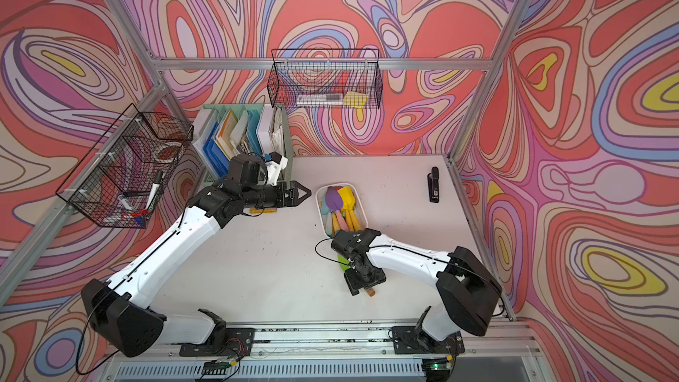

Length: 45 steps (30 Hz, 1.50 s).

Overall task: Put the shovel into the storage box
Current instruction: Pick up the shovel from the center of the board.

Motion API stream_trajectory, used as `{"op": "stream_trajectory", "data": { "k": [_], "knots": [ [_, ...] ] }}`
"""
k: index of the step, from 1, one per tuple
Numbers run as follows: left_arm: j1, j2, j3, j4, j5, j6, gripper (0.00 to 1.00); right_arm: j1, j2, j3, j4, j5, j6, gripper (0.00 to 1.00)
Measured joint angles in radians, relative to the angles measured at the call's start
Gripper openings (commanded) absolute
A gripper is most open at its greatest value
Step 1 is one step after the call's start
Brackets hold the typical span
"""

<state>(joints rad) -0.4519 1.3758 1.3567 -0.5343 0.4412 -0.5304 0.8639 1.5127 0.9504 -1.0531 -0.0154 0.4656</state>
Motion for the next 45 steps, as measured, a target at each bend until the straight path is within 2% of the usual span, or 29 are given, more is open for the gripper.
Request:
{"op": "stream_trajectory", "data": {
  "k": [7, 11, 19, 32, 33, 40, 45],
  "knots": [
    [0.0, -0.001, -0.011, 0.011, 0.001, -0.011, 0.85, 0.0, 0.005, -0.03, 0.082, 0.051, 0.007, 0.67],
    [0.0, -0.001, -0.012, 0.011, 0.001, -0.016, 0.85, 0.0, 0.02, -0.061, 0.129, 0.054, 0.009, 0.61],
    [0.0, -0.001, -0.012, 0.013, 0.003, -0.02, 0.85, 0.0, 0.021, -0.12, 0.18, 0.051, 0.027, 0.39],
    [0.0, -0.007, -0.018, 0.026, 0.01, -0.027, 0.85, 0.002, 0.021, -0.13, 0.216, 0.033, 0.041, 0.05],
    [0.0, -0.01, -0.018, 0.026, 0.011, -0.027, 0.85, 0.003, 0.021, -0.13, 0.215, 0.032, 0.041, 0.01],
    [0.0, -0.036, -0.04, 0.029, 0.033, -0.043, 0.85, 0.03, 0.011, -0.115, 0.177, 0.021, 0.046, 0.0],
    [-0.006, -0.039, -0.087, 0.034, 0.048, -0.055, 0.85, 0.051, -0.076, -0.084, 0.094, 0.022, 0.081, 0.0]
  ]
}}
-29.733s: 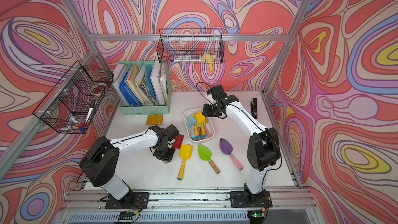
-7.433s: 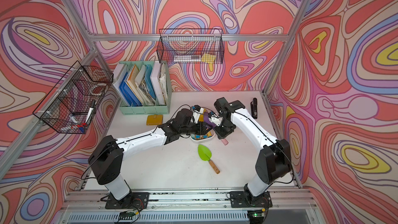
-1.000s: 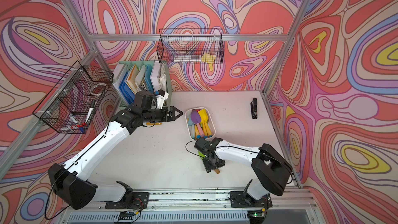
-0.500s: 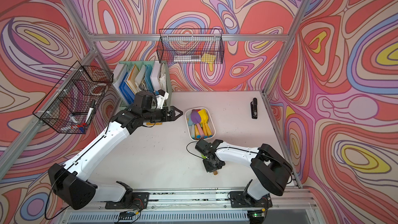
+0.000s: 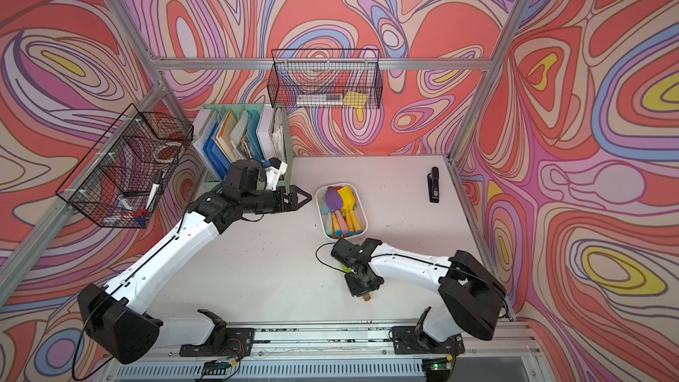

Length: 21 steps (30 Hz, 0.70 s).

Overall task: Put the shovel into the storage box
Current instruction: Pick up the shovel from the center of the board, then place the shovel in the storage box.

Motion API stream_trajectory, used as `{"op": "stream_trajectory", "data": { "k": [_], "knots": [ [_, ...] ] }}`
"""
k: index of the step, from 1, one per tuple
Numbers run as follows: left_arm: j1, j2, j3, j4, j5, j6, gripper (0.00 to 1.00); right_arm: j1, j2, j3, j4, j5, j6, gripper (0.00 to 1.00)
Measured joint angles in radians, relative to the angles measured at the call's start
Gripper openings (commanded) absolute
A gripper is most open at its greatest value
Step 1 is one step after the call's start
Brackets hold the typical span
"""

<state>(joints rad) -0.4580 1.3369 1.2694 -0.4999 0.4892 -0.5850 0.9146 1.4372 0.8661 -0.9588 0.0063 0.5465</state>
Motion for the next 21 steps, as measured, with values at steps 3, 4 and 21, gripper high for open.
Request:
{"op": "stream_trajectory", "data": {
  "k": [3, 4, 21],
  "knots": [
    [-0.011, 0.001, -0.021, 0.002, 0.005, -0.009, 0.85, 0.003, -0.076, 0.021, -0.055, 0.01, 0.034, 0.0],
    [-0.016, 0.002, -0.024, 0.003, 0.006, -0.011, 0.85, 0.003, -0.098, 0.026, -0.071, 0.014, 0.045, 0.0],
    [-0.08, 0.131, -0.048, 0.129, 0.047, -0.039, 0.7, 0.002, -0.137, 0.37, -0.189, 0.072, 0.005, 0.0]
  ]
}}
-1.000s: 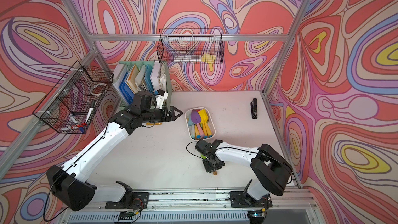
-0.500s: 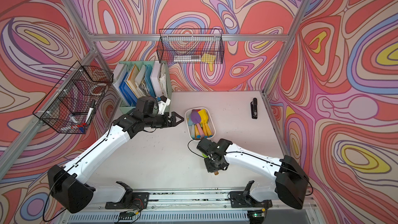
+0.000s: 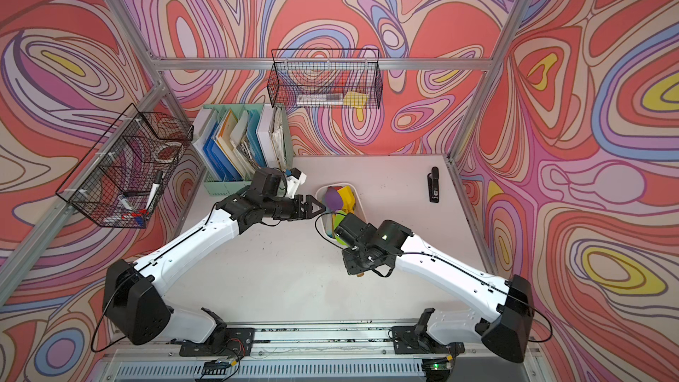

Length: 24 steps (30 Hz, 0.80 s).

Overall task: Put the shovel into the storage box
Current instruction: Place the shovel in the storage box.

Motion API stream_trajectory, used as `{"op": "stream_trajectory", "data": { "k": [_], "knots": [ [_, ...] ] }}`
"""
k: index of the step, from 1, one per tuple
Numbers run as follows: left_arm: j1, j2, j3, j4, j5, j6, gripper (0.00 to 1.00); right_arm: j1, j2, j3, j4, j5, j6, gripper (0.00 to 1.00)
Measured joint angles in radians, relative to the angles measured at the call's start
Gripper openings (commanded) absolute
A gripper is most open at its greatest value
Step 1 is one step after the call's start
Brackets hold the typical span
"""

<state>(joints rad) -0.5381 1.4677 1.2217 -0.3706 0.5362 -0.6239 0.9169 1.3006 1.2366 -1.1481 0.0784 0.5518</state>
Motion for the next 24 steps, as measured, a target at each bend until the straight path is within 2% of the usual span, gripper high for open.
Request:
{"op": "stream_trajectory", "data": {
  "k": [3, 9, 21, 24],
  "knots": [
    [-0.003, 0.014, 0.0, 0.028, 0.01, -0.012, 0.69, -0.013, 0.052, 0.07, 0.0, 0.004, -0.042, 0.0],
    [-0.006, 0.014, 0.0, 0.064, 0.024, -0.028, 0.67, -0.053, 0.124, 0.106, 0.011, 0.0, -0.113, 0.0],
    [-0.006, 0.028, 0.0, 0.083, 0.043, -0.043, 0.51, -0.092, 0.136, 0.163, 0.019, -0.016, -0.181, 0.0],
    [-0.006, 0.038, -0.002, 0.102, 0.049, -0.055, 0.44, -0.099, 0.143, 0.178, 0.02, -0.017, -0.194, 0.0]
  ]
}}
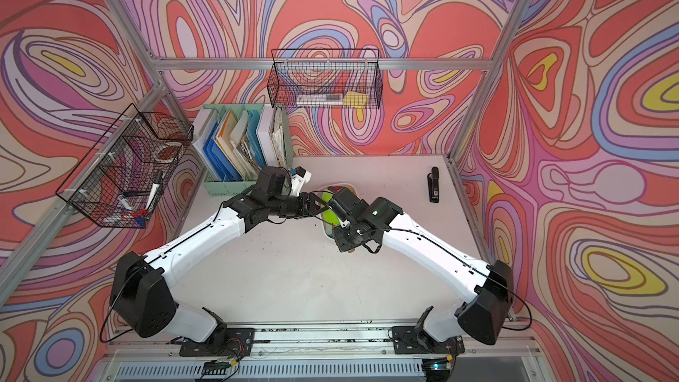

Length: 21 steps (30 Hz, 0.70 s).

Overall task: Put the shovel into the storage box
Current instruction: Place the shovel in the storage box.

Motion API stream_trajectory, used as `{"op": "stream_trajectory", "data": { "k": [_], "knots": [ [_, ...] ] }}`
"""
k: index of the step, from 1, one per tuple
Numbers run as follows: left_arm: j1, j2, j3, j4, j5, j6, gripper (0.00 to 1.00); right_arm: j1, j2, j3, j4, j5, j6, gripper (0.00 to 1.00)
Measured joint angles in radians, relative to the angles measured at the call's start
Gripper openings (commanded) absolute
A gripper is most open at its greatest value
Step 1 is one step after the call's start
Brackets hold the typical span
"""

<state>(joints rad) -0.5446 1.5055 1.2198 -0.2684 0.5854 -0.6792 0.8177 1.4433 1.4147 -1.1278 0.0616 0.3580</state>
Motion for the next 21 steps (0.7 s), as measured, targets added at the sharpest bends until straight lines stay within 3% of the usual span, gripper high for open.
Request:
{"op": "stream_trajectory", "data": {
  "k": [18, 21],
  "knots": [
    [-0.007, 0.006, -0.004, 0.044, 0.023, -0.039, 0.0, -0.013, 0.025, 0.007, 0.028, -0.013, -0.024, 0.0],
    [-0.007, 0.007, -0.004, 0.049, 0.022, -0.051, 0.0, -0.015, 0.027, 0.007, 0.03, -0.013, -0.024, 0.0]
  ]
}}
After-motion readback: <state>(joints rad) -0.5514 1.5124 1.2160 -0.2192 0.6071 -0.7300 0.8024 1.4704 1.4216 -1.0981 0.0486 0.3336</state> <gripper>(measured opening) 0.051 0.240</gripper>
